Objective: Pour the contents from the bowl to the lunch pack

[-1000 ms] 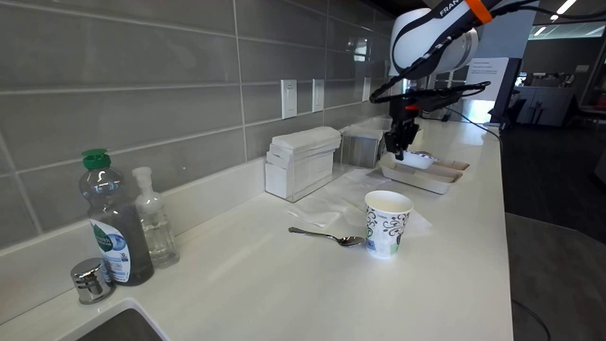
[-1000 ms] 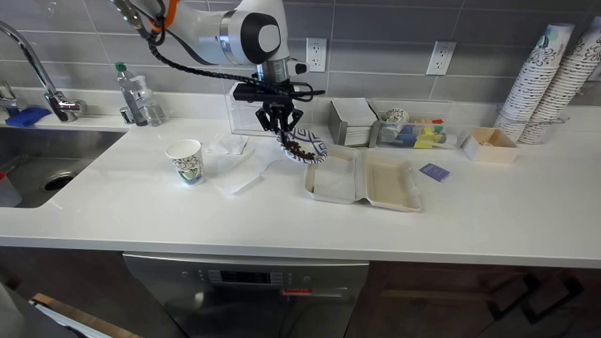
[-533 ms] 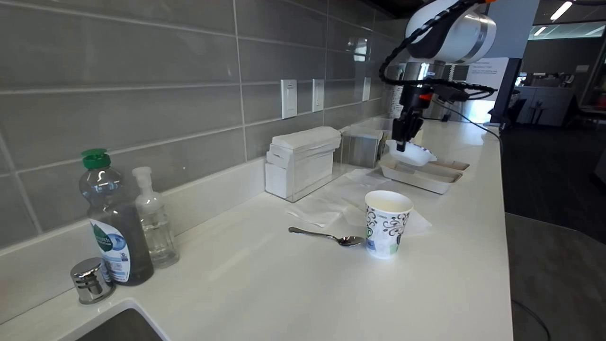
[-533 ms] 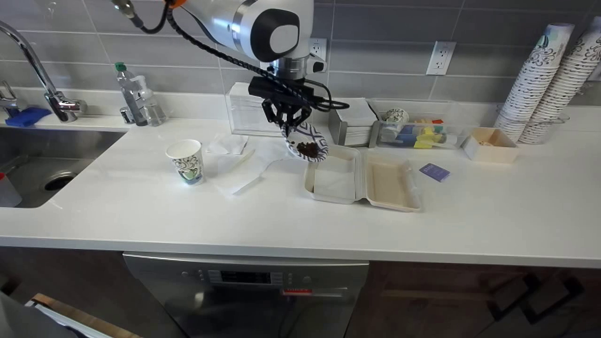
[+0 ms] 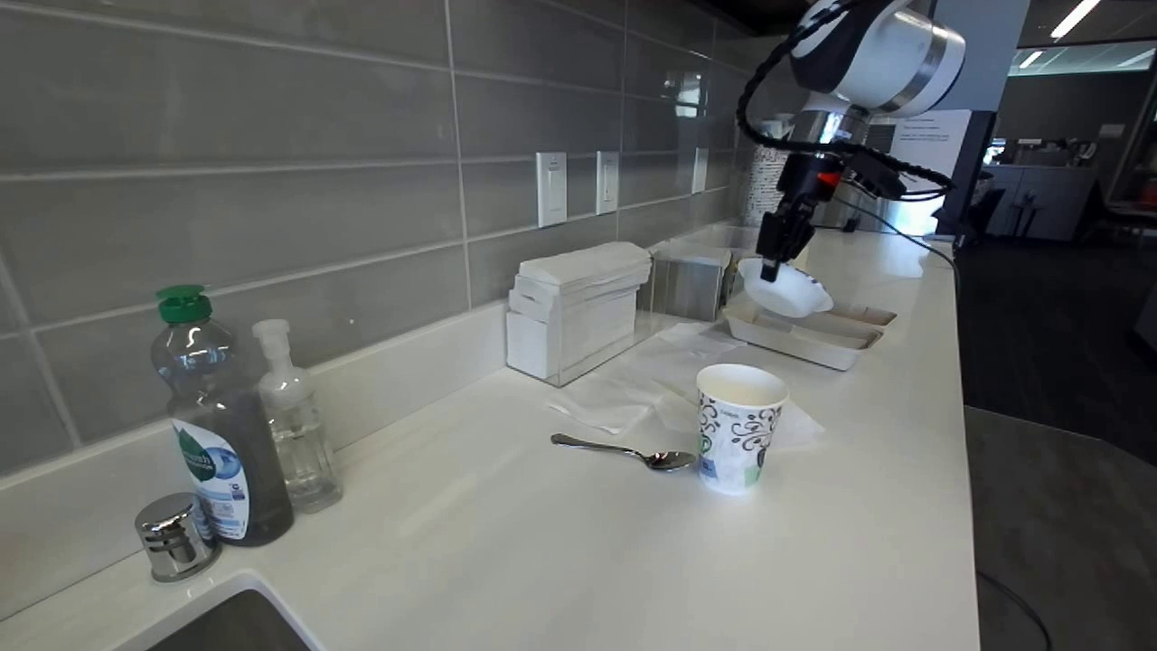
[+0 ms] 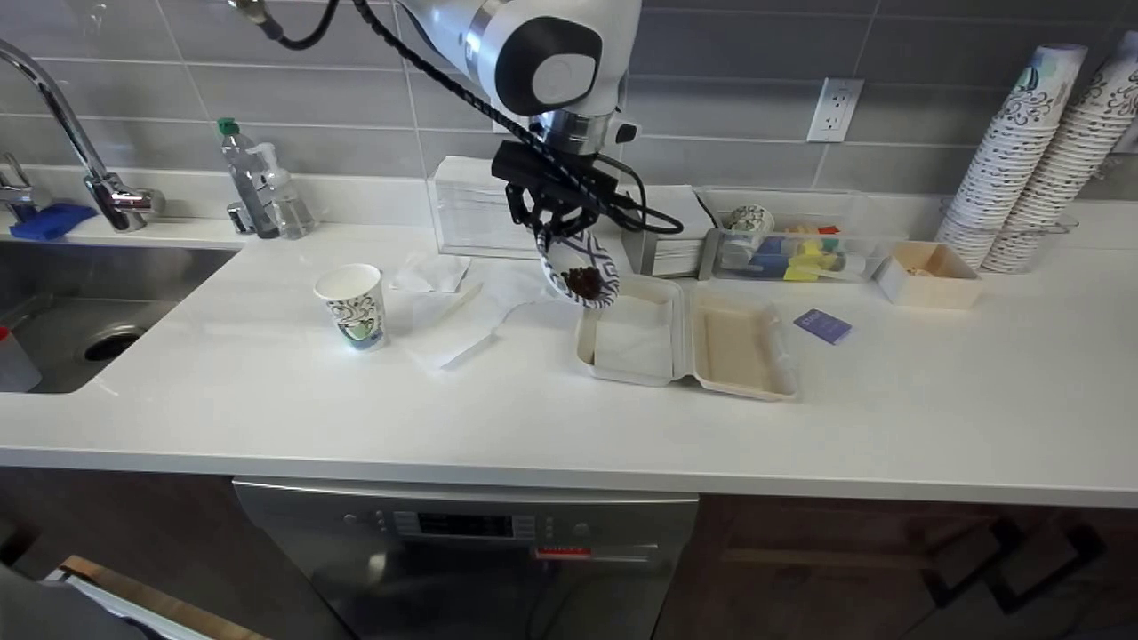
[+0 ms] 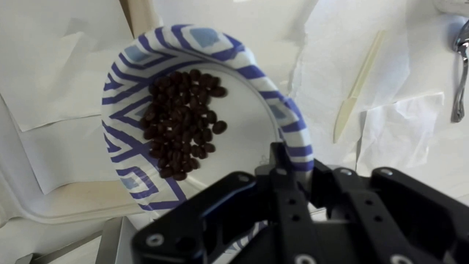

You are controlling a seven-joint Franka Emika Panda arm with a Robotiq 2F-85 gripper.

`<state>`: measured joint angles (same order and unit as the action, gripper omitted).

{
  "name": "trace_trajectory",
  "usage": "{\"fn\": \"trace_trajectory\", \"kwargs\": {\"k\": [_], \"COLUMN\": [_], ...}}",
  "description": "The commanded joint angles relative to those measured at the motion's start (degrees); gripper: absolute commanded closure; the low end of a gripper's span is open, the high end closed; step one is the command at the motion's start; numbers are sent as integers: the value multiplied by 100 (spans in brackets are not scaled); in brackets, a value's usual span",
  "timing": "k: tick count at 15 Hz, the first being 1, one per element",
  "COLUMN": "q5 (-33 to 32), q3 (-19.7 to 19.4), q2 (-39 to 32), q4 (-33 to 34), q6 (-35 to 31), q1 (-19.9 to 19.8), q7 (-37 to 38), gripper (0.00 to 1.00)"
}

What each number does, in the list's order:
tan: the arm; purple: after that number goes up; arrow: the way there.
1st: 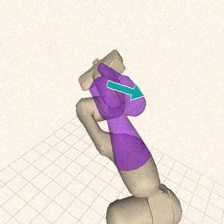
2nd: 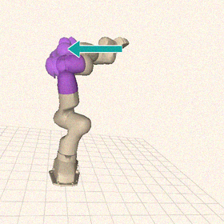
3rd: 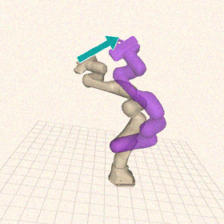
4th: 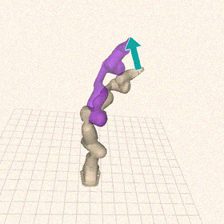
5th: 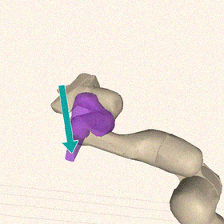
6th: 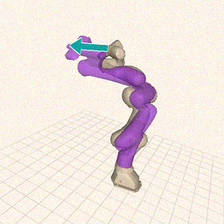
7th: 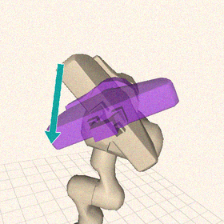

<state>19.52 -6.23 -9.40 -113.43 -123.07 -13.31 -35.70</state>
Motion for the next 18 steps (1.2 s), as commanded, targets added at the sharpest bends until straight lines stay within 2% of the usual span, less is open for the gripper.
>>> {"fn": "trace_trajectory", "kwargs": {"k": [1, 12, 13, 14, 17, 18], "q5": [601, 1931, 1623, 1648, 1645, 1645], "q3": [-18, -220, -248, -257, -258, -256], "q2": [-148, -469, -289, -304, -303, -303], "q4": [235, 653, 439, 456, 456, 456], "q6": [409, 911, 681, 682, 682, 682], "q1": [-196, -659, -542, -553, -540, -535], "q7": [-525, -1147, -987, -997, -996, -996], "gripper": [98, 98, 98, 93, 93, 98]}}
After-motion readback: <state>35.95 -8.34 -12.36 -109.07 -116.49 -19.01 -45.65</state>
